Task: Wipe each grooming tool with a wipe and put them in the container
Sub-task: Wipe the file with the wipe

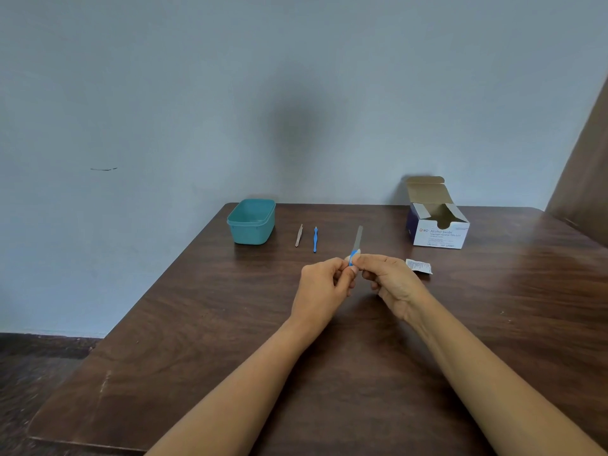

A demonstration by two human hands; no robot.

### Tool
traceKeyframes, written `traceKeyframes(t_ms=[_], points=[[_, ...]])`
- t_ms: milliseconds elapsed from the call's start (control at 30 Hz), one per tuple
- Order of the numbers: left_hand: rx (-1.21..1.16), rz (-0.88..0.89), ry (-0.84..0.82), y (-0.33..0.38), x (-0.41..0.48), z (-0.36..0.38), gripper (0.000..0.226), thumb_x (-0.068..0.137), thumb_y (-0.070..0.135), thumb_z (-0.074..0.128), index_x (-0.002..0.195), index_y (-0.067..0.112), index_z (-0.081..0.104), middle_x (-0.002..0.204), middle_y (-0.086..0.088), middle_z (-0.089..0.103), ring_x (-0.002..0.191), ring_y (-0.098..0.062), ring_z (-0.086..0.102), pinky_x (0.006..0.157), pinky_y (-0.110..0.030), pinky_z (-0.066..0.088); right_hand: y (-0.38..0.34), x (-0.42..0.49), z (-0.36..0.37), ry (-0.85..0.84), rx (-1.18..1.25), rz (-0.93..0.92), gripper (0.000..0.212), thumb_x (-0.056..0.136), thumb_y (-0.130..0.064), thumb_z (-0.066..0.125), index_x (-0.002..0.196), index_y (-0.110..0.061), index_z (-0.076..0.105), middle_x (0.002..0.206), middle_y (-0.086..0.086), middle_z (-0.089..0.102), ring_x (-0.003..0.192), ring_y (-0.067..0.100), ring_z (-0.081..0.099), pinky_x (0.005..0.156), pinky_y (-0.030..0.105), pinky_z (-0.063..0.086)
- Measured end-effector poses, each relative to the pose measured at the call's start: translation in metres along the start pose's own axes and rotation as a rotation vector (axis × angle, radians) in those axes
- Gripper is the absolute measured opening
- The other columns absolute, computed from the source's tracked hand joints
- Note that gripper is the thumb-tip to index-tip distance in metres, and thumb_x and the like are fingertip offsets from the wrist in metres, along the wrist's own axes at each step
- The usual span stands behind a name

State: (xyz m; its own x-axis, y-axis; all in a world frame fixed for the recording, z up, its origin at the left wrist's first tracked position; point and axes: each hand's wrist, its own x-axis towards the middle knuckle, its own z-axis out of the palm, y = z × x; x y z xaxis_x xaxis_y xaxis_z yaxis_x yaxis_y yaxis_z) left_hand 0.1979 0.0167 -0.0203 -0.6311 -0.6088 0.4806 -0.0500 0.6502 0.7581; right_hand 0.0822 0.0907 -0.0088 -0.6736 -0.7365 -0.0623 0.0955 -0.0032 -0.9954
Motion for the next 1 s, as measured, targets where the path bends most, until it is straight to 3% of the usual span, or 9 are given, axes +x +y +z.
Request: traceKeyframes(t_ms=[167,400,600,700,867,1000], points=[[0.076,0.033,-0.027,-0.001,-0.001,0.004,0.021,0.093,0.021,0.058,0.076,0.012,0.068,0.065,0.002,0.068,0.06,-0.01,0.065,0.067,-0.032,0.055,0.001,0.0,0.001,0.004,0.109,0.047,0.005,0.078,-0.012,0.073,0.083,-0.012,0.075,0.067,-0.005,0.063,0.066,0.006,0.045,0.057,0.019,0.031],[0.039,0.056,-0.031,0.001,-0.001,0.007,0.022,0.094,0.023,0.058,0.081,0.009,0.069,0.067,0.002,0.069,0.062,-0.01,0.065,0.066,-0.03,0.055,0.005,-0.001,0.006,0.165,0.09,0.011,0.016,0.075,-0.033,0.076,0.076,-0.017,0.078,0.078,-0.003,0.068,0.079,0.01,0.05,0.069,0.027,0.037],[0.078,0.042,-0.018,-0.004,0.0,0.005,0.02,0.093,0.021,0.058,0.08,0.011,0.07,0.066,0.002,0.069,0.061,-0.009,0.065,0.068,-0.034,0.055,0.001,-0.001,0.002,-0.002,-0.006,0.002,0.01,0.076,-0.026,0.075,0.083,-0.018,0.079,0.083,-0.005,0.072,0.085,0.009,0.053,0.065,0.023,0.032],[0.082,0.026,-0.027,-0.004,0.0,0.004,0.017,0.093,0.017,0.058,0.083,0.012,0.07,0.068,0.003,0.07,0.062,-0.008,0.066,0.066,-0.029,0.056,0.001,-0.001,0.0,-0.027,-0.028,0.043,0.013,0.072,-0.025,0.079,0.083,-0.018,0.078,0.079,-0.004,0.071,0.082,0.009,0.053,0.065,0.024,0.032],[-0.139,-0.078,-0.131,0.004,0.003,0.003,0.015,0.091,0.017,0.065,0.084,0.005,0.07,0.068,-0.004,0.069,0.053,-0.006,0.063,0.055,-0.02,0.056,-0.003,-0.002,-0.003,0.019,-0.06,0.006,0.015,0.075,-0.03,0.076,0.077,-0.015,0.076,0.06,-0.01,0.065,0.068,0.006,0.049,0.06,0.021,0.032],[-0.205,-0.189,-0.186,0.001,0.012,-0.01,0.02,0.084,0.023,0.072,0.089,0.003,0.072,0.071,-0.007,0.071,0.055,-0.007,0.063,0.055,-0.018,0.054,-0.009,-0.007,-0.004,-0.045,-0.086,-0.023,0.007,0.081,-0.022,0.072,0.078,-0.017,0.076,0.071,-0.007,0.069,0.073,0.007,0.051,0.063,0.022,0.031]])
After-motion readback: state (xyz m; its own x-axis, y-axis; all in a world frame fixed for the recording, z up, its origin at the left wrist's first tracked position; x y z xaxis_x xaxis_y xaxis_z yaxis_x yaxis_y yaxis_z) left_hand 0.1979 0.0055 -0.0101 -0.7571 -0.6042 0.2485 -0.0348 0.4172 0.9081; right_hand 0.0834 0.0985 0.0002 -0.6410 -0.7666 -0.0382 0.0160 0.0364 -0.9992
